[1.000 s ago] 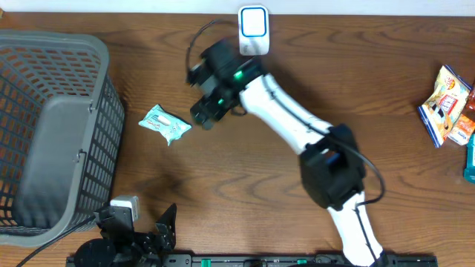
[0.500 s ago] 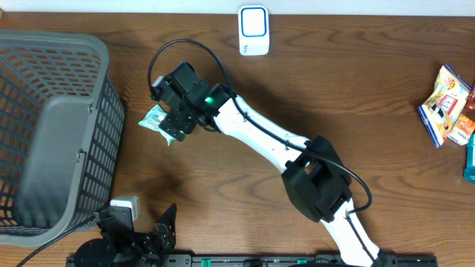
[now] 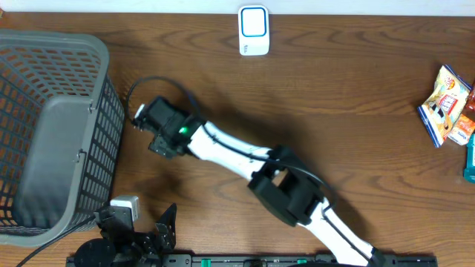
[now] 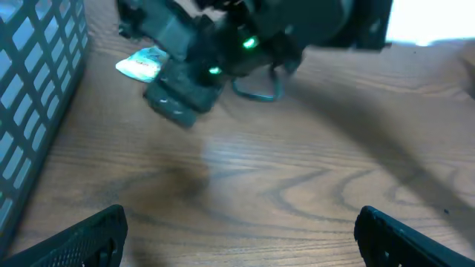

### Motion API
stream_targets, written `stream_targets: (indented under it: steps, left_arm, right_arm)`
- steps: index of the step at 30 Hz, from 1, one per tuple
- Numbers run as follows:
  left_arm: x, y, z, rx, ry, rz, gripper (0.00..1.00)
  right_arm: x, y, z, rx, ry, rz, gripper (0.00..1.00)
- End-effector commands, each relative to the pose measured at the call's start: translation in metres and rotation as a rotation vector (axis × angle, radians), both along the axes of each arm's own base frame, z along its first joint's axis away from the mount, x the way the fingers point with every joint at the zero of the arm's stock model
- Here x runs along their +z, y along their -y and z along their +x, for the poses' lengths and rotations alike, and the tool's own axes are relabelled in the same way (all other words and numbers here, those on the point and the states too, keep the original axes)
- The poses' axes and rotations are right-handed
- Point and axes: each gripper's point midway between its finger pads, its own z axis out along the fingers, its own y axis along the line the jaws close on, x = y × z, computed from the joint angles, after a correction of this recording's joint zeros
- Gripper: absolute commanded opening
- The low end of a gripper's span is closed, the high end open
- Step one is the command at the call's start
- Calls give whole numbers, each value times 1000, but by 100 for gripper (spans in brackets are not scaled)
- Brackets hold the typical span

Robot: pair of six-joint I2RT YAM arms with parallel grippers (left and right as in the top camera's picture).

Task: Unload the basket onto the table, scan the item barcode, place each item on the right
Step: 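Swing the right gripper left to the mint-green wipes pack, then grasp the mint-green wipes pack with the right gripper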

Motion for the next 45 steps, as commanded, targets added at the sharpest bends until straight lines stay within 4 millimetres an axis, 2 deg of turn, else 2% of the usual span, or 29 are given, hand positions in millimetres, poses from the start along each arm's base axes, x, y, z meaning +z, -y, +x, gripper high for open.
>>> stream_targets:
  steps: [1, 4, 8, 11, 12, 13, 15, 19, 20, 22, 24, 26, 30, 32, 33, 42, 45]
  left_arm:
    - [2, 0, 0, 2, 7, -1, 98]
    - [2, 0, 0, 2, 7, 0, 98]
    - [2, 0, 0, 2, 7, -1, 98]
    - [2, 0, 0, 2, 7, 0, 98]
    - [2, 0, 0, 2, 7, -1, 98]
    - [2, 0, 0, 2, 7, 0, 98]
    - [2, 0, 0, 2, 7, 0, 98]
    - [2, 0, 0, 2, 7, 0, 98]
    - [2, 0, 0, 2, 7, 0, 98]
    - [2, 0, 0, 2, 7, 0, 98]
    - [2, 0, 0, 2, 7, 0, 98]
    - [2, 0, 0, 2, 7, -1, 98]
    - [2, 0, 0, 2, 7, -1, 98]
    - [2, 0, 0, 2, 7, -1, 98]
    - [2, 0, 0, 2, 7, 0, 98]
    - [2, 0, 0, 2, 7, 0, 98]
    - [2, 0, 0, 2, 7, -1, 98]
  right_arm:
    - [-16, 21, 22, -135, 196, -153, 91]
    - [-25, 25, 30, -170, 295, -210, 82]
    - [-59, 35, 26, -143, 293, -306, 73]
    - [-86, 50, 16, -147, 243, -375, 35]
    - [-90, 55, 13, -160, 223, -390, 27]
    - [-94, 61, 8, -187, 198, -397, 21]
    - [-96, 67, 2, -223, 170, -404, 17]
    - [-87, 73, -10, -266, 106, -400, 10]
    - [-82, 73, -14, -266, 73, -394, 5]
    - [-65, 75, -25, -277, -29, -358, 1]
    - [-42, 73, -37, -255, -162, -296, 1]
    - [-12, 73, -51, -203, -322, -216, 1]
    - [64, 79, -89, 95, -632, -17, 1]
    - [96, 92, -96, 184, -712, 61, 1]
    - [119, 106, -97, 231, -758, 125, 1]
    - [197, 151, -110, 278, -1162, 525, 1]
    - [216, 160, -114, 244, -1274, 609, 1]
